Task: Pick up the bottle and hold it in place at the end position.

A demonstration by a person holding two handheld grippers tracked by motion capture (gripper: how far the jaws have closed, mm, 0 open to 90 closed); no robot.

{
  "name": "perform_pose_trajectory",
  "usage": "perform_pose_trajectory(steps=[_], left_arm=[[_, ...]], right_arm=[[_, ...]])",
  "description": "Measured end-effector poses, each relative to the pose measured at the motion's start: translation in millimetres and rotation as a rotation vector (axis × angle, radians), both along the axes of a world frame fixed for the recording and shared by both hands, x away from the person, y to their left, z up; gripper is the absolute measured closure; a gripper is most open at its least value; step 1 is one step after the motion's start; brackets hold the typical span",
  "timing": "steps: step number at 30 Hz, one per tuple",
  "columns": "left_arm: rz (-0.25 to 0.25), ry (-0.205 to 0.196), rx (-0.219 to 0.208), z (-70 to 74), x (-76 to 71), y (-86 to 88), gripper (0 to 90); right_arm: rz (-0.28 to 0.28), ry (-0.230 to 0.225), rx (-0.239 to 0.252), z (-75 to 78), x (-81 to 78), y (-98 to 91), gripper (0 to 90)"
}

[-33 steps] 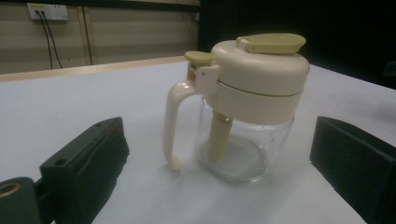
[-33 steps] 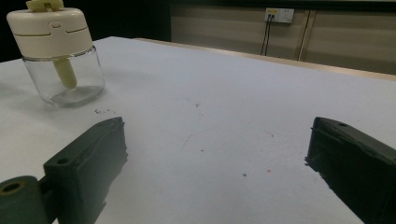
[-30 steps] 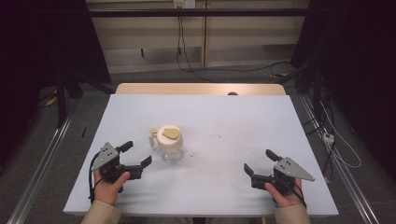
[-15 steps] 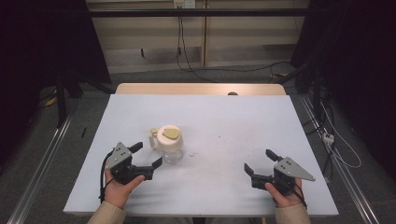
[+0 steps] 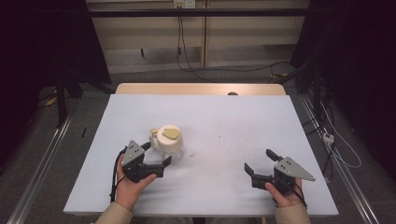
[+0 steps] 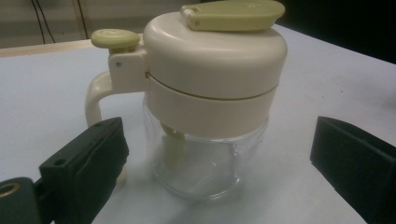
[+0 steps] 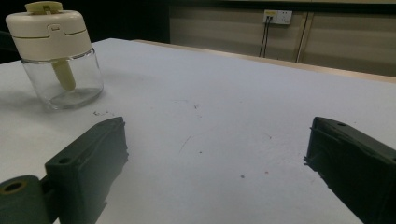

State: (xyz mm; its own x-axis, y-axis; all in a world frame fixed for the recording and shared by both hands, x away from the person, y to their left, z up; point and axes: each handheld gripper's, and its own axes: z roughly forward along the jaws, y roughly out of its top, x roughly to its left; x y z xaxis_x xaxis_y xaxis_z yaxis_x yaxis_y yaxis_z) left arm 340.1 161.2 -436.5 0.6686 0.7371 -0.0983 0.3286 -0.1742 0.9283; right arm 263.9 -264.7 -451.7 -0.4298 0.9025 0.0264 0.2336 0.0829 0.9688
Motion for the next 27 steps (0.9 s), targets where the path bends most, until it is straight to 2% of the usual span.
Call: perform_pose_trajectory(steps=[12,16,22,23,27], left_arm=[[0.054,0.011,0.010,-3.2,7.0,-19.2,3.6],[0.076,0.001,0.031,-4.1,9.8,-24.5,3.9],[0.084,-0.004,0.026,-6.0,14.1,-31.4,3.8],[0.092,-0.015,0.044,-6.8,15.4,-34.2,3.6],[0.117,-0.017,0.033,-8.4,18.0,-37.8,3.7]], right_arm=[[0.000,0.002,-0.001,-0.2,0.1,0.3,4.5],[0.001,0.001,0.000,-0.2,0.1,0.3,4.5],[-0.001,0.002,0.001,-0.2,-0.1,0.0,4.6],[-0.002,0.002,0.003,-0.1,-0.1,-0.1,4.6],[-0.002,0.001,0.003,0.0,-0.1,-0.4,4.6]])
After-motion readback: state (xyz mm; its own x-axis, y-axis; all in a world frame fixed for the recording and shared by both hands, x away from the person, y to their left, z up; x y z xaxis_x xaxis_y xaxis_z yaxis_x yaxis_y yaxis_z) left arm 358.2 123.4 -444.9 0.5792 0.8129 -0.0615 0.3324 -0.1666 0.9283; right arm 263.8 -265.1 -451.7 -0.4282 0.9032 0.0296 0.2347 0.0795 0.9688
